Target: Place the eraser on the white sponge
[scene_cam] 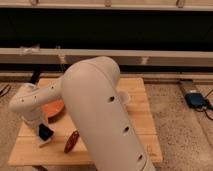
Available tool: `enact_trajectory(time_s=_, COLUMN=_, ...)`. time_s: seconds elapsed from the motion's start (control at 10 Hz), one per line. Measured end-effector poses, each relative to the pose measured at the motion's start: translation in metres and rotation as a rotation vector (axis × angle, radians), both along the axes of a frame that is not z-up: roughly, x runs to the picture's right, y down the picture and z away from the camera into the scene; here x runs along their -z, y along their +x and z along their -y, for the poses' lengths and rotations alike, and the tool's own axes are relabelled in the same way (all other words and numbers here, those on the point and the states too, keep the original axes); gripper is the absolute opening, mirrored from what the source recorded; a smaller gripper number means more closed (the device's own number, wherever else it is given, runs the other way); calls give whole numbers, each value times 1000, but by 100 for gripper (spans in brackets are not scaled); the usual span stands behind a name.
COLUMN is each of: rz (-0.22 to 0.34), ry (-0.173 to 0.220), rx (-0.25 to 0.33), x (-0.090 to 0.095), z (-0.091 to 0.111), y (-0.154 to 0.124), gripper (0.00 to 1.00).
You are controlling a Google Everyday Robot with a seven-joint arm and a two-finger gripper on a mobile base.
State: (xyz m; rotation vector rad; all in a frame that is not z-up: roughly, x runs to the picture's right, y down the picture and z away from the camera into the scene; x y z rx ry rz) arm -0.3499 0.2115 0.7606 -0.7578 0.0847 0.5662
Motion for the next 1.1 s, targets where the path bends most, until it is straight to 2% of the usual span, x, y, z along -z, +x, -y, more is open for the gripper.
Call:
enact_trajectory(time_s=0.5, rz=58, ry=6, rx=6, x=13, z=4, y=-16, gripper=80)
enact_trajectory(time_s=1.1, rz=63, ry=7, rx=2, x=14, z=4, y=-17, gripper=80)
